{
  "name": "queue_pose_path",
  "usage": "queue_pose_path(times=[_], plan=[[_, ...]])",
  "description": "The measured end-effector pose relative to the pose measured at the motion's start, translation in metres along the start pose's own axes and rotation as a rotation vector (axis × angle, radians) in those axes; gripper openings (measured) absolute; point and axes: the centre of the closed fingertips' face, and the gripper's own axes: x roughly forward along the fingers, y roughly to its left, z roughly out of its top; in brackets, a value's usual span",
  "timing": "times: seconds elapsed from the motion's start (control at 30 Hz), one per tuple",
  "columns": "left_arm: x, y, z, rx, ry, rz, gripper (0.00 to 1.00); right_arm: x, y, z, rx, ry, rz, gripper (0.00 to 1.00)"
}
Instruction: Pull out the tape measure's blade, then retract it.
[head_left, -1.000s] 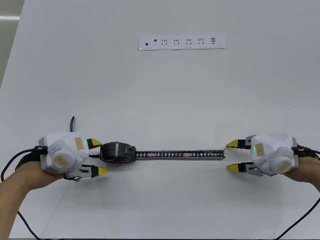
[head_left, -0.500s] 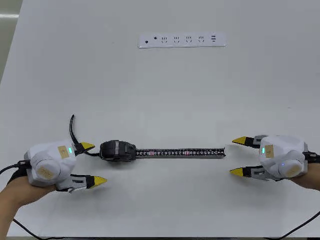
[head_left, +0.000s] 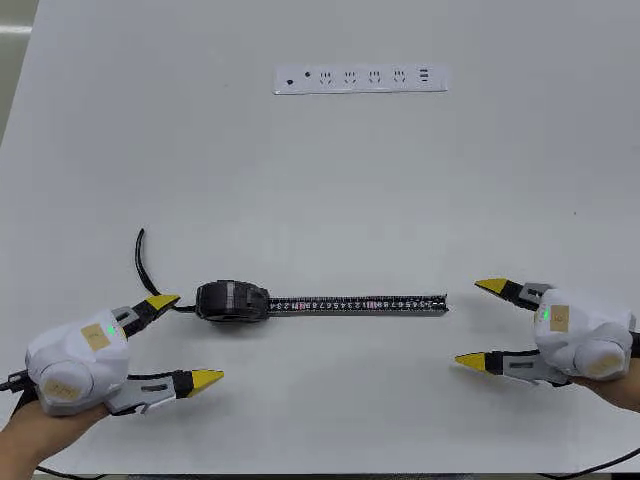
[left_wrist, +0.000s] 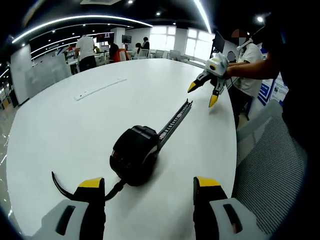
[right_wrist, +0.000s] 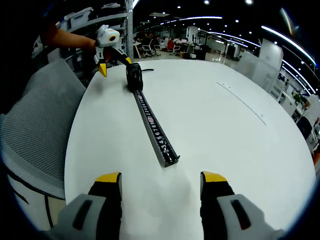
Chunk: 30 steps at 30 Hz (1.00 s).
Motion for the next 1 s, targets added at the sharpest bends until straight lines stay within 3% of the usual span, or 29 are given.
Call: queue_pose_path(times=[0.37, 0.57, 0.87, 1.0], plan=[[-0.005, -0.012, 0.003, -0.061, -0.086, 0.099, 0.75, -0.010, 0.008, 0.003, 0.101, -0.067, -0.081, 0.74], [-0.008, -0.021, 0.003, -0.077, -0.105, 0.133, 0.77, -0.013, 0.017, 0.004, 0.137, -0.088, -0.115, 0.80], [-0.015, -0.030, 0.016, -0.110, -0.166, 0.213, 0.81, -0.016, 0.027, 0.013, 0.176, -0.123, -0.167, 0.86], [-0.013, -0.039, 0.019, -0.127, -0.166, 0.211, 0.83, -0.014, 0.031, 0.020, 0.192, -0.139, -0.181, 0.87]])
